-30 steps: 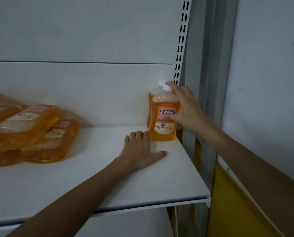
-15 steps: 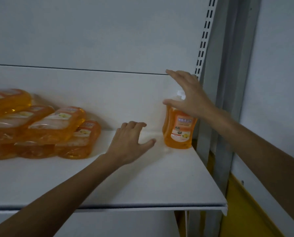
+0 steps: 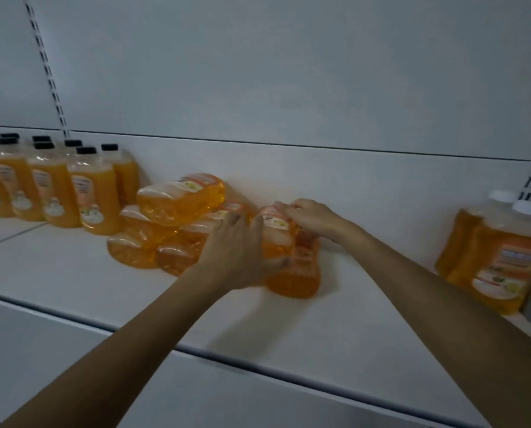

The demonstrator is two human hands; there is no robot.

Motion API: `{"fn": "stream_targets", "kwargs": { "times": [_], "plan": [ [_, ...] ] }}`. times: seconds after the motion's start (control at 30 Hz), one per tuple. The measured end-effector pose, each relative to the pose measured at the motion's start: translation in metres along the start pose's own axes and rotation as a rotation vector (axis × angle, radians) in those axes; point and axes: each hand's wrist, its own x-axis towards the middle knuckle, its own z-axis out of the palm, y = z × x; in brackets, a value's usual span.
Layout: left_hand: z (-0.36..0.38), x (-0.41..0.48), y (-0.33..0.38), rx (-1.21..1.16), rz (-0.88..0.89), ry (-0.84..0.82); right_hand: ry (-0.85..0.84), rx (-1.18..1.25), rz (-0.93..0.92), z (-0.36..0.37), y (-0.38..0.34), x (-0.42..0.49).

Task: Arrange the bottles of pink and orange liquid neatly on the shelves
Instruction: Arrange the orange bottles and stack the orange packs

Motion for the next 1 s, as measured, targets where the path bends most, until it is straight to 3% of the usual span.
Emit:
{"fn": "stream_targets", "kwargs": {
  "times": [0.1, 0.2, 0.4, 0.57, 0.7, 0.83, 0.9, 1.0],
  "plan": [
    [0.007, 0.003, -0.001, 0.085, 0.023, 0.010, -0.050, 0.037, 0.090, 0.009, -0.004, 0.007],
    [0.013, 0.001, -0.002, 0.016, 0.034, 0.109, 0.000, 0.067, 0.092, 0.007, -0.006, 0.006],
    [0.010, -0.007, 0.009, -0.484, 0.116, 0.331, 0.172, 0.470, -0.080, -0.032, -0.013, -0.032],
    [0.013, 0.004, 0.073, -0.641, 0.139, 0.326, 0.176, 0.233, -0.143, -0.095, -0.007, -0.076],
    [0.034, 0.002, 0.126, -0.771, 0.237, 0.240, 0.234, 0.062, -0.105, -0.121, 0.031, -0.113],
    [0.054, -0.003, 0.151, -0.677, 0.223, 0.204, 0.362, -0.032, -0.188, -0.134, 0.064, -0.134],
    [0.062, -0.004, 0.155, -0.566, 0.186, 0.062, 0.430, -0.058, -0.234, -0.138, 0.071, -0.139],
    [0.068, -0.005, 0.165, -0.287, 0.341, -0.198, 0.452, -0.088, -0.291, -0.140, 0.079, -0.137]
  ]
}}
